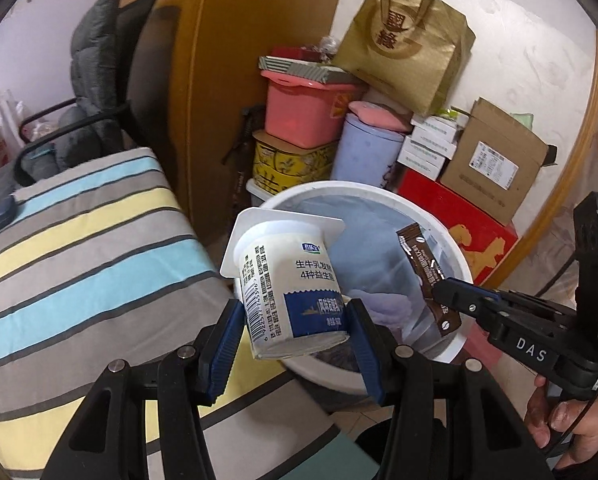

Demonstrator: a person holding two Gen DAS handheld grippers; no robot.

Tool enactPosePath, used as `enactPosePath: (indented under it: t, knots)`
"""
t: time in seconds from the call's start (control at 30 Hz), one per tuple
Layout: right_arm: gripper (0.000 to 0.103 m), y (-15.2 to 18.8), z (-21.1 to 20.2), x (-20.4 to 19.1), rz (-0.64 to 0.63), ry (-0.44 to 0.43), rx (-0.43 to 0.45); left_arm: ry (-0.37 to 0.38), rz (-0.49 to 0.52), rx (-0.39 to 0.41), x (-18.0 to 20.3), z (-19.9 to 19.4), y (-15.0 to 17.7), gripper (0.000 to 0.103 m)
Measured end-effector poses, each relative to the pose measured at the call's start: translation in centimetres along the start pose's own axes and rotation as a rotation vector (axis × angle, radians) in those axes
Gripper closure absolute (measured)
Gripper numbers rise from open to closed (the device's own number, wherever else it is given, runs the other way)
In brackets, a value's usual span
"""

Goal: Collect trash
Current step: 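Open both tools to drop the yogurt cup and wrapper into the bin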

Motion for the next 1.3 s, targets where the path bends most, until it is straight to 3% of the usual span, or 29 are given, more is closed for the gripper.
enactPosePath:
  t: [0.43,0.8,1.2,1.3]
  knots:
    - [0.092,0.1,1.5,0.9,-0.015,0.014,-0.051,0.071,0.024,-0.051,2.3,3.5,-0.8,0.05]
    - [0.089,-0.1,0.7,1.1,-0.011,0.02,-0.031,0.093,-0.009,-0.036,1.7,2.8,-1.2,0.05]
    - [0.089,-0.2,-0.4,1.1,-0.006,0.029,-0.007,0.23,-0.021,-0.039,3.5,1.0,-1.3,0.05]
    - [0.089,-0.1,-0.5,1.1,0.0,0.031,-0.004,0.292,-0.042,-0.089,4.1,1.3,-0.8,0.05]
Point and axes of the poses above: each gripper's, at about its wrist camera, not at the fingertips, and z roughly the way its jaws point, x to its right, y to its underside, the point moved 9 cm from there along z, roughly the way its jaws point, and after that the axes turned 11 degrees about -z, right-handed, at the moved point
